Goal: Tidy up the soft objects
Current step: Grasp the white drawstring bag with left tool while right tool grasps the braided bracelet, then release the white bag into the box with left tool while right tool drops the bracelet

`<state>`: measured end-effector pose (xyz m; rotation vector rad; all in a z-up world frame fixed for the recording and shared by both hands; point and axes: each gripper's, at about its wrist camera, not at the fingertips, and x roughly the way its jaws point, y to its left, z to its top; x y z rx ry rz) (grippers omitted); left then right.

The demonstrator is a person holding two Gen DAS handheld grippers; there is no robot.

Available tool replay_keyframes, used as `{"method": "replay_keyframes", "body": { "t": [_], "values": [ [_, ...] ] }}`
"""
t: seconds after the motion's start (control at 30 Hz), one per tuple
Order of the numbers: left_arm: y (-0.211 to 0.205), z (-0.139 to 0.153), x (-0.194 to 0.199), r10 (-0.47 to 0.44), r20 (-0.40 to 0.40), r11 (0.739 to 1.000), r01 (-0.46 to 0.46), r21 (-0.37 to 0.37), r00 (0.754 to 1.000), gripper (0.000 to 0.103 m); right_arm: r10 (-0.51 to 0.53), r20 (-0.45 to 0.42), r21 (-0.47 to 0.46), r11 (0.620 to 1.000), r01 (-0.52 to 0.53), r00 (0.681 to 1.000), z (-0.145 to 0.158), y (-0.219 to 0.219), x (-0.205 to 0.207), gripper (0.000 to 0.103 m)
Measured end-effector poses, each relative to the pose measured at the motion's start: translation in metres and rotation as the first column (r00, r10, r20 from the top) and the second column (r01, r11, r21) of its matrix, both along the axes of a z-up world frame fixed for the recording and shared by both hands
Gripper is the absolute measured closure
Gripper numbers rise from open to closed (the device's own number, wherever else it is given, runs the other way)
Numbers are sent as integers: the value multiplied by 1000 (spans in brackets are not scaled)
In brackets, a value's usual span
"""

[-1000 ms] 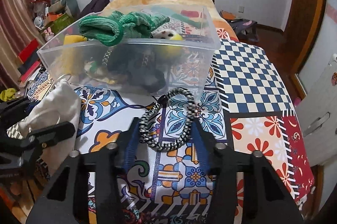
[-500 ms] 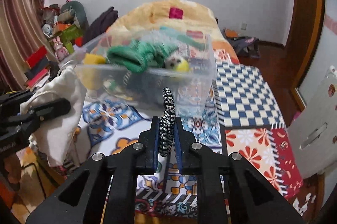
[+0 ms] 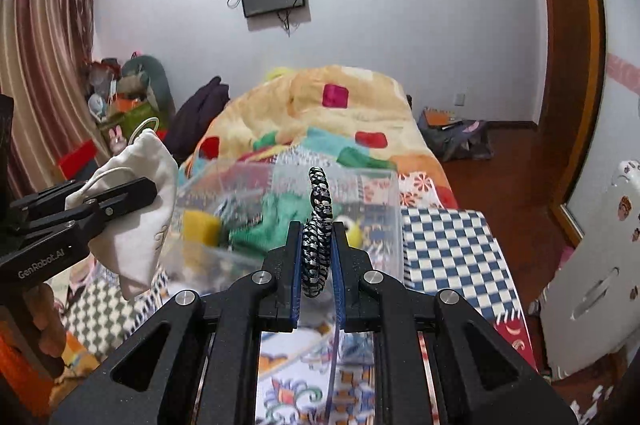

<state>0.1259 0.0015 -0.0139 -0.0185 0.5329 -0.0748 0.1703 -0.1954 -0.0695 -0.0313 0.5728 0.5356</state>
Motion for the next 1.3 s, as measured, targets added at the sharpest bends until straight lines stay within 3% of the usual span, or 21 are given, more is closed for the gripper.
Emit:
{"method": "replay_keyframes", "body": {
  "t": [0.4, 0.67, 0.73, 0.83, 0.9, 0.97, 1.07, 1.3],
  "values": [
    [5, -32, 54, 49, -95, 999, -50, -9, 994, 75, -27, -96, -7, 1000, 27, 995, -24, 18, 44, 91],
    [-1, -56, 76, 48, -168, 999, -46, 19, 985, 75, -48, -139, -68, 997, 39, 989, -42, 20, 52, 89],
    [-1, -60, 79, 54, -187, 998, -52, 18, 981, 70, -55, -148, -84, 996, 43, 987, -43, 18, 53, 89],
    [0, -62, 80, 62, -197, 998, -58, 25, 979, 55, -66, -157, -102, 994, 50, 985, -43, 17, 56, 82],
    [0, -61, 77, 64, -184, 998, -60, 26, 981, 43, -77, -154, -110, 992, 60, 985, -42, 15, 56, 70],
    [0, -58, 72, 59, -172, 998, -57, 21, 983, 39, -85, -144, -107, 992, 70, 986, -39, 12, 53, 59],
    [0, -51, 64, 45, -161, 999, -42, 21, 986, 38, -81, -122, -97, 993, 69, 989, -32, 9, 49, 52],
    [4, -23, 32, 18, -80, 999, -21, -33, 997, 37, -56, -15, -81, 995, 55, 998, -3, 6, 25, 49]
  ]
}}
